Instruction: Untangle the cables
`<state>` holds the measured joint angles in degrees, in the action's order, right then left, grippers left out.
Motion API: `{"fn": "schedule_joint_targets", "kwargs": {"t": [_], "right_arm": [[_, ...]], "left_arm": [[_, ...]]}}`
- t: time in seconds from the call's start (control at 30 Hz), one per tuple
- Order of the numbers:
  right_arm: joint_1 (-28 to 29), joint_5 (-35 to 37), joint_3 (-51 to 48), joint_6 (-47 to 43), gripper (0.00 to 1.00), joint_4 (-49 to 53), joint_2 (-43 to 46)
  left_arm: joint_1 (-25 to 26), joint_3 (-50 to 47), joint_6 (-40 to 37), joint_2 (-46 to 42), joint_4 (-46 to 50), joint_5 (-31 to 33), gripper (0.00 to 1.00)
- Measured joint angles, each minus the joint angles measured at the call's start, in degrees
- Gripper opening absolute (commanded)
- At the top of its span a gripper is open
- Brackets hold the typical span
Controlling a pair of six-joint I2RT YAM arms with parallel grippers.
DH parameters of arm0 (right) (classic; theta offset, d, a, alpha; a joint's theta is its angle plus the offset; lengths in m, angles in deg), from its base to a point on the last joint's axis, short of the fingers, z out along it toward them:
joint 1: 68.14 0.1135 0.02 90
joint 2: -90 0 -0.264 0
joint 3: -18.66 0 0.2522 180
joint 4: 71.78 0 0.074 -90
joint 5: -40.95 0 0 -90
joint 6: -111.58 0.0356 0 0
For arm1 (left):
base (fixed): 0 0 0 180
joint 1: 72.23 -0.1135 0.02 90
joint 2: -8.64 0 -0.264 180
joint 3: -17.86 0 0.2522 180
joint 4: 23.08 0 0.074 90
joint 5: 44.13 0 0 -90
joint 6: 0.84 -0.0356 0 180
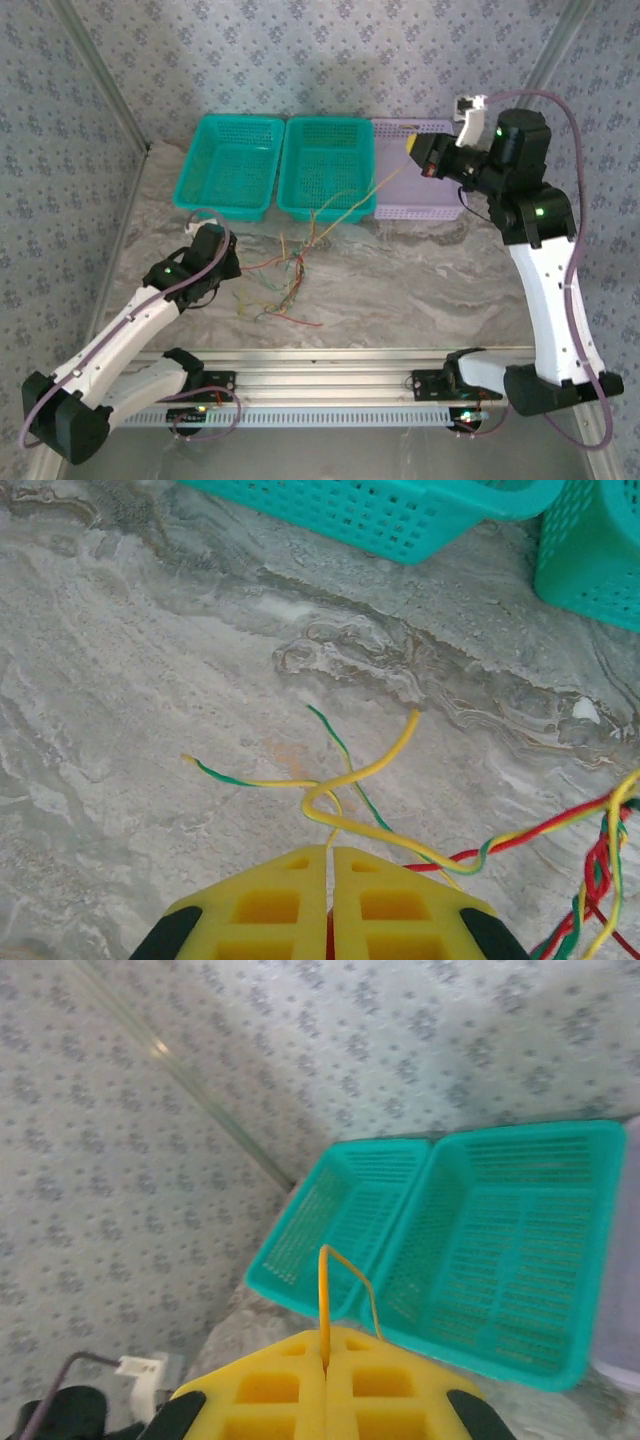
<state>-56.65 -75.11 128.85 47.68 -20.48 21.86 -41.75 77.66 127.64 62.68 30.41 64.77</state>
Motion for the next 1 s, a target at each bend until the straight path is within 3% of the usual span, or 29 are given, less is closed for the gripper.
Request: {"fn": "schedule_joint_targets", "kwargs": {"t": [0.67, 0.87, 1.0], "right_arm": [[-1.29, 26.58, -7.5, -5.22, 0.0, 6.75, 11.65], [-1.29, 27.63, -11.23, -6.21, 0.0, 7.76, 14.78], [-1.27, 20.92, -14.51, -5.99, 0.0, 6.56, 14.88]], "left_arm": [[-5.07, 3.1, 0.35, 5.99, 2.29, -0.04, 0.0], [-5.88, 3.1, 0.59, 7.32, 2.21, -0.2, 0.0], [-6.05, 3.1, 1.03, 8.02, 1.62, -2.1, 0.02]]}}
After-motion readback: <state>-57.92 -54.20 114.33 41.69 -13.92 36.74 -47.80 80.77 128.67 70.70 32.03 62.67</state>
